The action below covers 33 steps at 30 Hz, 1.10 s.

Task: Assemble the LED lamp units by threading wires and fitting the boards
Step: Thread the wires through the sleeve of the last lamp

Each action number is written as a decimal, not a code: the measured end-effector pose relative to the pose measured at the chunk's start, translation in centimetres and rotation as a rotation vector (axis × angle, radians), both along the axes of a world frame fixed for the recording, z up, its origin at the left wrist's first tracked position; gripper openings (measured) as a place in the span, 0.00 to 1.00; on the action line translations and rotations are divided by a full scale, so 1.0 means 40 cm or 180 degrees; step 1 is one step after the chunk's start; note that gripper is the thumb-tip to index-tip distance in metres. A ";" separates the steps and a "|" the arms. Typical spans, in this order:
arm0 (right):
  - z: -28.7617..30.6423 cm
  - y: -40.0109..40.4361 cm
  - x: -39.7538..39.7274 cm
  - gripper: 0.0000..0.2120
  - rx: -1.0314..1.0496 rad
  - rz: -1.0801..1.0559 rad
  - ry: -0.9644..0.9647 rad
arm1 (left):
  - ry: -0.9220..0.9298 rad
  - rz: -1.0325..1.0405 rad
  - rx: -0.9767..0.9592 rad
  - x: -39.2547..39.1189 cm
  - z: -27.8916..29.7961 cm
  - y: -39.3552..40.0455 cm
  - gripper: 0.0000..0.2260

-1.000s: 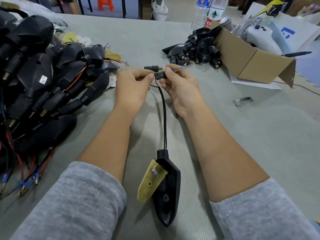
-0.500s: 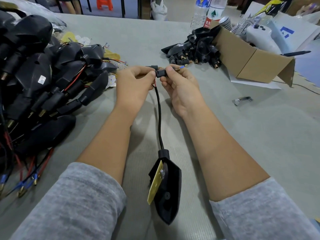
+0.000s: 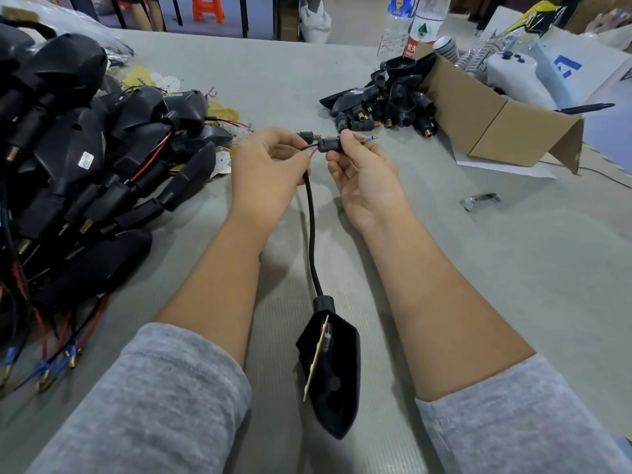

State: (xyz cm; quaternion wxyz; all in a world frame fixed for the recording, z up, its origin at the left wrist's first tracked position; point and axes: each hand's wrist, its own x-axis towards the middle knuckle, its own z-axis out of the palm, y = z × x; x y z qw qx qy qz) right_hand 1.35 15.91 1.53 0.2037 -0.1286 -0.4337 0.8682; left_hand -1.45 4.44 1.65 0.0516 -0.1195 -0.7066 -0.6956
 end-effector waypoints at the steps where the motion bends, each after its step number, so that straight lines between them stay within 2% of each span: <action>1: 0.000 0.002 -0.001 0.05 -0.0093 -0.0031 0.0014 | 0.0004 0.0066 0.0007 -0.002 0.000 -0.002 0.09; 4: -0.002 0.005 -0.001 0.05 -0.0174 -0.0013 0.0036 | -0.0034 0.0171 0.0073 -0.006 0.001 -0.009 0.08; 7: -0.004 0.001 0.001 0.05 0.0013 0.0110 0.0035 | 0.0006 0.0084 0.0089 0.000 0.003 -0.009 0.06; 12: -0.004 -0.005 0.003 0.06 0.0322 0.0117 -0.0009 | 0.0156 -0.0056 -0.0245 0.009 0.003 -0.002 0.07; 16: -0.002 -0.005 0.002 0.08 0.0184 -0.0026 -0.0051 | 0.0116 -0.0148 -0.0297 0.010 0.001 0.006 0.05; 20: 0.002 0.000 0.004 0.07 -0.0045 -0.0126 0.0025 | -0.0190 -0.0261 -0.0157 0.004 -0.008 0.009 0.07; 26: 0.001 -0.006 0.004 0.06 0.0449 -0.0016 -0.0052 | -0.0017 -0.0329 -0.0085 -0.001 -0.010 0.007 0.05; 30: 0.002 0.004 0.004 0.05 0.0267 -0.0067 -0.0031 | -0.0335 -0.0558 0.0133 0.004 -0.006 0.008 0.03; 33: 0.001 0.014 0.003 0.04 0.0128 -0.0250 0.0046 | -0.0533 -0.0941 -0.0095 0.008 -0.003 0.006 0.01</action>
